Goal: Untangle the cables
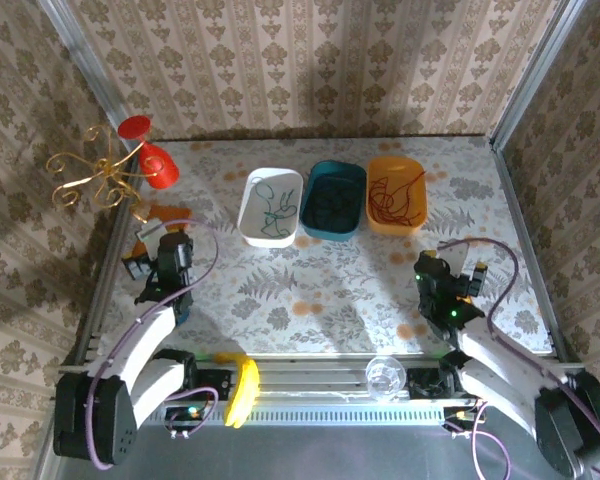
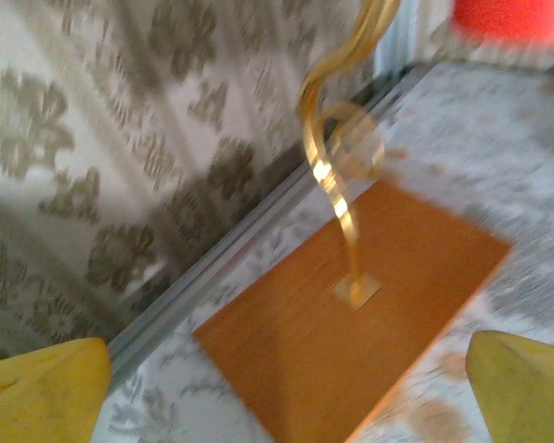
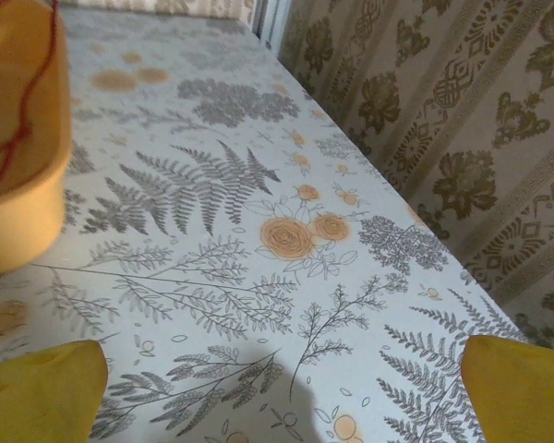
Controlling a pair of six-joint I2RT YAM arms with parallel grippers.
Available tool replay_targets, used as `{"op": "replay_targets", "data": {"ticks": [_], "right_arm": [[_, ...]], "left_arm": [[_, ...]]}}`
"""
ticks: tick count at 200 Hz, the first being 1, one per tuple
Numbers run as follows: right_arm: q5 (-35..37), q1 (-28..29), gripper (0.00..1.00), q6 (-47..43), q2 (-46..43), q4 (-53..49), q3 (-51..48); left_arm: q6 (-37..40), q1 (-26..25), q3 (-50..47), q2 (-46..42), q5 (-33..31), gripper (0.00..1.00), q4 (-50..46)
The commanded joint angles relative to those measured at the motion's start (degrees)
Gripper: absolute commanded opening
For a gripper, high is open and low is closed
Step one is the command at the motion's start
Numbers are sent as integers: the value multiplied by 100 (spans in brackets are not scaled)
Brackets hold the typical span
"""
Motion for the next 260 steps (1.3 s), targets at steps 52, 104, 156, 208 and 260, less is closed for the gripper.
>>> {"op": "replay_targets", "data": {"ticks": [52, 104, 156, 208, 260], "right_arm": [[-1633, -1017, 100, -1032, 2290, 2630, 972], [-3649, -1907, 100, -869, 3051, 4847, 331], [-4641, -2048, 100, -1001, 3436, 4124, 835], [-4627, -2039, 100, -1007, 3434, 4113, 844], [-4632, -2031, 100, -1007, 3448, 4097, 855]], "left_arm": [[1086, 191, 842, 2703, 1185, 100, 2087], [1866, 226, 980, 3419, 1477, 100, 2980], [1857, 751, -41, 3584, 3322, 100, 4924], [1654, 823, 17, 3411, 3366, 100, 4503], [1708, 825, 12, 3443, 3366, 100, 4603]]}}
